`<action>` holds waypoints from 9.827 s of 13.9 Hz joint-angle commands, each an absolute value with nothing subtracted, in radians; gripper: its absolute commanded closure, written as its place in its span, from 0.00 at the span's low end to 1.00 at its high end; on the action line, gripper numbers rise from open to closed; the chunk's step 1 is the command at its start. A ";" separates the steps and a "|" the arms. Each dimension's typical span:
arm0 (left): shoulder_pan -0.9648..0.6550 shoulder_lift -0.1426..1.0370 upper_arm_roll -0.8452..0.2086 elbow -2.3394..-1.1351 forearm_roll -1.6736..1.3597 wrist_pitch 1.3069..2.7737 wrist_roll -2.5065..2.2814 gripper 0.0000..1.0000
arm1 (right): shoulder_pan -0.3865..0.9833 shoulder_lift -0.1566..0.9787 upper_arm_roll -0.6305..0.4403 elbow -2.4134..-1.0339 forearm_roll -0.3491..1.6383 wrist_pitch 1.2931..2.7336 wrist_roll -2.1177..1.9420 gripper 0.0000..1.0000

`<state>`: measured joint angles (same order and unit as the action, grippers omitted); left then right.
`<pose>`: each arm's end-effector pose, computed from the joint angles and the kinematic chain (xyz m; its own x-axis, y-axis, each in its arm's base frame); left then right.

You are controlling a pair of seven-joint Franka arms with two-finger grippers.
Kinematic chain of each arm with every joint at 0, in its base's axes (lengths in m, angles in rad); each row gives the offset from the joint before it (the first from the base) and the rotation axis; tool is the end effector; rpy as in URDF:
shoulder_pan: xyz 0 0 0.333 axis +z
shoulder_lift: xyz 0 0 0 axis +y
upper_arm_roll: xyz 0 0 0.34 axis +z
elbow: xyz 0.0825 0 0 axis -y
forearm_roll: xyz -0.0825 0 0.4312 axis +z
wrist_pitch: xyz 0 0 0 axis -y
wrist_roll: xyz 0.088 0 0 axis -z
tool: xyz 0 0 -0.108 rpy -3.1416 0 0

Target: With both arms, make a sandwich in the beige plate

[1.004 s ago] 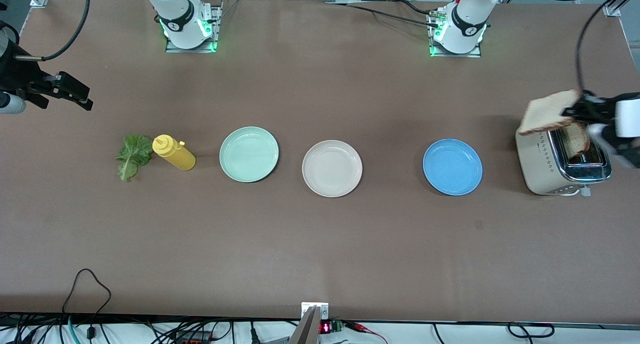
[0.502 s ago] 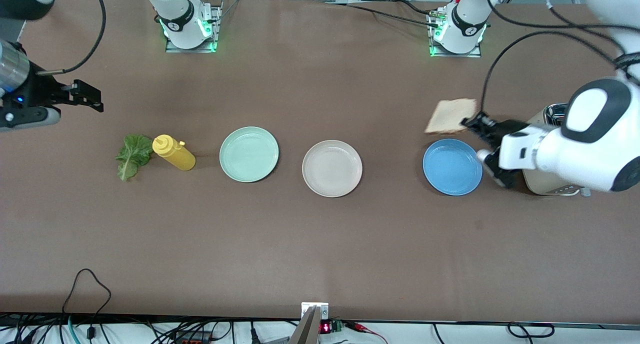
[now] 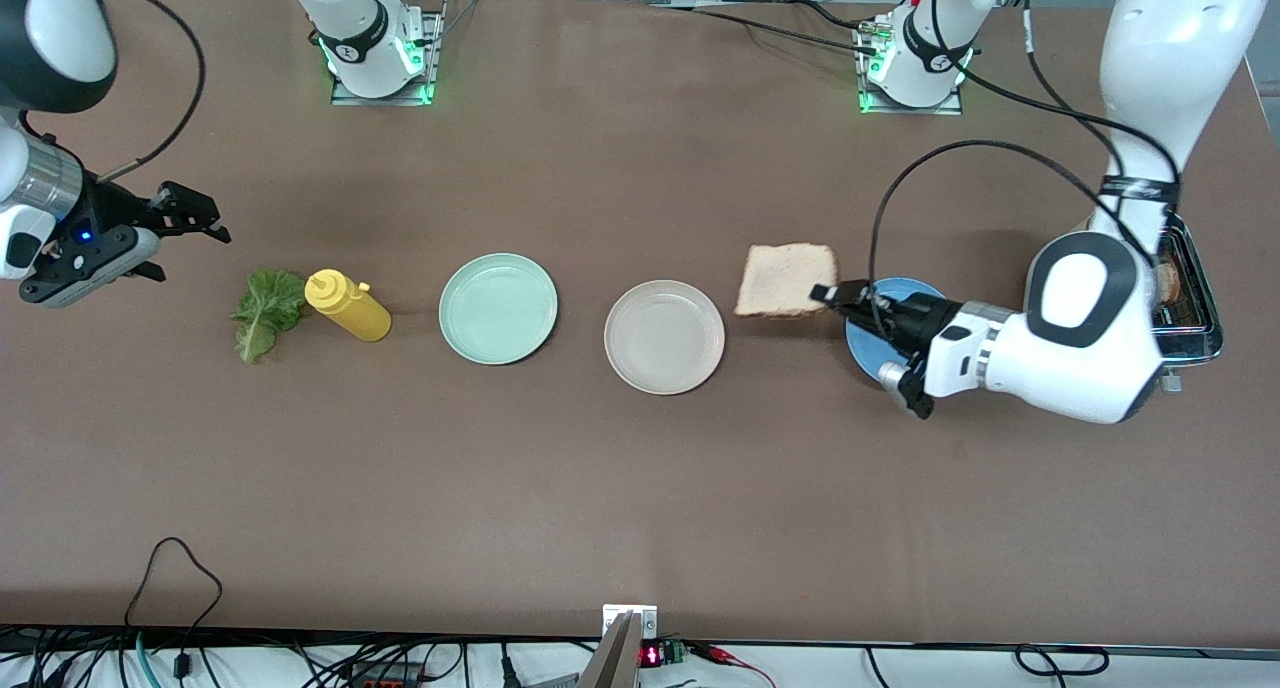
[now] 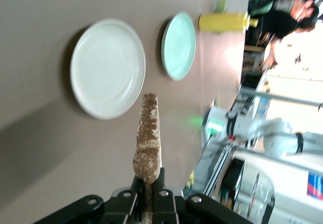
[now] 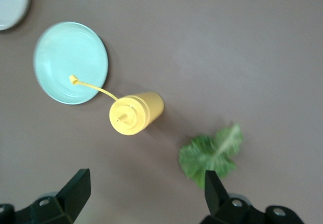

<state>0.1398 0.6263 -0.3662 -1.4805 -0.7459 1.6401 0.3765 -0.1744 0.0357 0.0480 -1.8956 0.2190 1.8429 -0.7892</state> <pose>0.7029 -0.1853 0.3360 0.9014 -0.4110 -0.1362 -0.1112 -0.5239 0.8445 0.6033 -0.0593 0.4814 0.8306 0.5512 0.0790 0.5544 -0.8050 -0.2113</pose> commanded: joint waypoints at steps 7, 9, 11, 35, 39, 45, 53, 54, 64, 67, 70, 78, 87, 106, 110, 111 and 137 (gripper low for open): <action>0.008 0.647 -0.365 -1.678 -1.027 2.022 0.608 0.99 | -0.466 0.174 0.055 -2.146 0.875 1.911 -1.916 0.00; 0.003 0.670 -0.364 -1.721 -1.086 2.071 0.736 0.99 | -0.488 0.242 0.055 -2.149 0.966 1.896 -2.121 0.00; -0.023 0.698 -0.365 -1.729 -1.097 2.106 0.784 0.99 | -0.494 0.320 0.055 -2.143 1.049 1.844 -2.279 0.00; -0.055 0.652 -0.347 -1.743 -0.906 2.200 0.784 0.00 | -0.379 0.660 0.067 -2.051 1.270 1.689 -2.703 0.65; -0.049 0.563 -0.345 -1.743 -0.585 2.136 0.561 0.00 | -0.299 0.554 0.058 -2.045 1.261 1.756 -2.611 0.73; 0.029 0.447 -0.333 -1.724 0.031 1.922 0.423 0.00 | -0.103 0.390 0.058 -1.932 1.036 2.011 -2.177 0.72; 0.133 0.419 -0.331 -1.309 0.230 1.580 0.491 0.00 | 0.181 0.367 0.058 -1.750 0.460 2.235 -1.535 0.71; 0.136 0.423 -0.331 -1.255 0.229 1.580 0.485 0.00 | 0.216 0.367 0.058 -1.744 0.383 2.262 -1.454 0.71; 0.179 0.416 -0.333 -1.106 0.137 1.430 0.155 0.00 | 0.550 0.475 0.057 -1.687 -0.371 2.293 -0.613 0.70; 0.158 0.350 -0.312 -1.200 0.115 1.446 0.117 0.00 | 0.635 0.560 0.057 -1.605 -0.532 2.190 -0.456 0.70; 0.048 0.137 -0.131 -1.515 -0.001 1.639 0.109 0.00 | 0.731 0.678 0.055 -1.441 -0.658 2.001 -0.364 0.70; -0.061 0.058 -0.002 -1.621 0.006 1.660 0.092 0.00 | 0.830 0.768 0.020 -1.410 -0.787 1.947 -0.301 0.70; -0.055 0.058 -0.003 -1.620 0.006 1.637 0.094 0.00 | 0.772 0.732 0.015 -1.365 -0.632 1.950 -0.397 0.70; -0.058 0.058 -0.006 -1.611 0.008 1.615 0.086 0.00 | 0.105 0.324 0.023 -1.710 0.717 1.944 -1.660 0.70; -0.064 0.058 -0.008 -1.611 0.011 1.614 0.086 0.00 | -0.001 0.314 0.023 -1.883 0.949 1.941 -1.934 0.70; -0.063 0.058 -0.008 -1.611 0.011 1.609 0.089 0.00 | -0.021 0.316 0.023 -1.922 0.992 1.936 -1.997 0.70; -0.057 0.067 -0.006 -1.603 0.009 1.606 0.091 0.00 | -0.365 0.657 0.017 -1.982 1.183 1.576 -2.579 0.00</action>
<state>-0.0543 0.0728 -0.0059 -1.6082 0.0132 1.6190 0.0943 -0.3100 0.6621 0.0030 -1.9994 1.2291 1.6170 -2.6134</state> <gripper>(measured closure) 0.000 0.000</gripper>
